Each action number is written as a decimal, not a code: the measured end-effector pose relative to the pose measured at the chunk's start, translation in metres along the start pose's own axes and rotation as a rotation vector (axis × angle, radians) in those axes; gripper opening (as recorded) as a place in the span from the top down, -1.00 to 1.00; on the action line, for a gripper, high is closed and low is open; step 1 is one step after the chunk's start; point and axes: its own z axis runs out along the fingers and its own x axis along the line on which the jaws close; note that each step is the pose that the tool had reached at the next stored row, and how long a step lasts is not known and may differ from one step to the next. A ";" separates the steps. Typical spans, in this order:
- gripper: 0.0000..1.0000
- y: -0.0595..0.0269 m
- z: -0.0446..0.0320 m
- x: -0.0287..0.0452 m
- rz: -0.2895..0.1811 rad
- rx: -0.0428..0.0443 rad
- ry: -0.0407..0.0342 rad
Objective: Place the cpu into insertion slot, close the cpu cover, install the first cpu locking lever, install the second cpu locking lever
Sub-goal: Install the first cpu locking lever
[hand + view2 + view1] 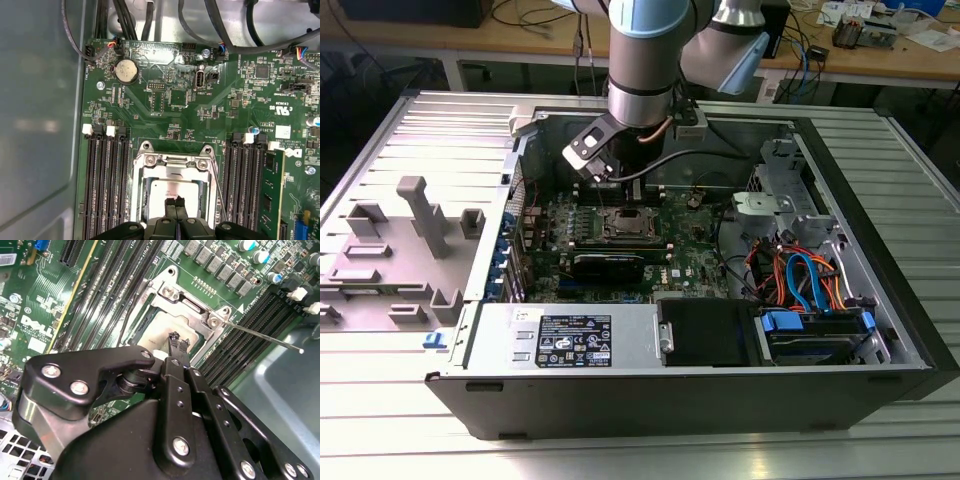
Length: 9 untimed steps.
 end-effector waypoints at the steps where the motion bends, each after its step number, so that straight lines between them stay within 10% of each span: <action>1: 0.79 0.0000 -0.0003 0.0000 0.000 -0.0001 0.0001; 9: 0.79 0.0000 -0.0004 0.0000 -0.120 0.0011 -0.0024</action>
